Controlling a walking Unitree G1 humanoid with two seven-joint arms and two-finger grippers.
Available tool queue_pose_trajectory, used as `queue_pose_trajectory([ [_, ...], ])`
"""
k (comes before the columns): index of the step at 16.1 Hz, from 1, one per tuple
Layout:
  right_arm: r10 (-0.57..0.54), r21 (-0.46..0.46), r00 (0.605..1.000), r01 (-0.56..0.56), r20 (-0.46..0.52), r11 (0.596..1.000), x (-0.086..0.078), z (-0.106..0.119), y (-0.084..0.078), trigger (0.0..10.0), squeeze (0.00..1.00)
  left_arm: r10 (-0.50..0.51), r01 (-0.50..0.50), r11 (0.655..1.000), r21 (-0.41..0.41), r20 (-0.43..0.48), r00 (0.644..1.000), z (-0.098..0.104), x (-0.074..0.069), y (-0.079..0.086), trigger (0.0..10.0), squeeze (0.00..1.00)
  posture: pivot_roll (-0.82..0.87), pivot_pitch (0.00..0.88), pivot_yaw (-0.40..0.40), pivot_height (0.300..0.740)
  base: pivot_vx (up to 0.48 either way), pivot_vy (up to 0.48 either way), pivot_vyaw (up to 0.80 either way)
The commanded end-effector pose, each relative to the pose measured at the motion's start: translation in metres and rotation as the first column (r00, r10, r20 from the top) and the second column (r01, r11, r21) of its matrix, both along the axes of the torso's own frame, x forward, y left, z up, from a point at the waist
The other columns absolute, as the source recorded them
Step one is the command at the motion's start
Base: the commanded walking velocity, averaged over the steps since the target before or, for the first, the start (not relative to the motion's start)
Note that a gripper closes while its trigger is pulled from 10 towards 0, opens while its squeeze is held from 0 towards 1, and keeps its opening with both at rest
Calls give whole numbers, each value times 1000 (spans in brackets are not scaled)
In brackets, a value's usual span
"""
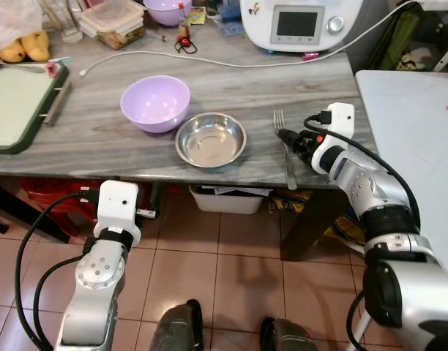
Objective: Setting the table
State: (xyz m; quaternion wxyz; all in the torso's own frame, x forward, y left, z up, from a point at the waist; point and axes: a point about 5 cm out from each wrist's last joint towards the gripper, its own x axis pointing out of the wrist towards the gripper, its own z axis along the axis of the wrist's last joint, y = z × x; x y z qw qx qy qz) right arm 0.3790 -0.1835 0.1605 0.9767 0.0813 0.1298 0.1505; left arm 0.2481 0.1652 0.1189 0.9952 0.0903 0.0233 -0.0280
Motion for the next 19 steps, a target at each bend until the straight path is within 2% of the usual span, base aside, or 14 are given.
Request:
queue_pose_trajectory([
  [1,-9,-72,1000,10,20,997,-3,1,0,10000,976,9,-9,1000,0,-5,1000,-2,-1,1,10000,0,85,161,53,740,0,0,0],
  [2,-19,-104,999,22,32,994,-7,1,-1,10000,851,10,-10,1000,-2,-5,1000,-2,-1,2,10000,0,84,162,51,740,0,0,0],
  [3,-41,-159,998,50,57,986,-11,1,-4,10000,114,11,-11,1000,-3,-6,1000,-3,-2,2,10000,0,81,163,50,740,0,0,0],
  [4,-49,-204,995,66,89,977,-14,2,-5,10000,0,13,-13,1000,-4,-7,1000,-3,-3,3,10000,0,81,164,49,740,0,0,0],
  [7,-111,-239,992,122,60,963,-22,-6,-8,10000,0,11,-11,1000,-10,-10,1000,-4,-4,2,10000,0,74,171,50,740,0,0,0],
  [10,-87,-253,996,86,6,964,-24,-10,3,10000,0,4,-4,1000,-15,-15,1000,-5,-5,0,10000,0,71,182,46,740,0,0,0],
  [15,-51,-252,999,45,-17,967,-13,-6,18,10000,0,6,-6,1000,-20,-25,1000,-7,-9,-2,10000,0,75,201,38,740,0,0,0],
  [19,-47,-240,998,35,-41,970,-9,-7,23,10000,0,12,-12,1000,-17,-30,999,-7,-12,1,10000,0,81,211,34,740,0,0,0],
])
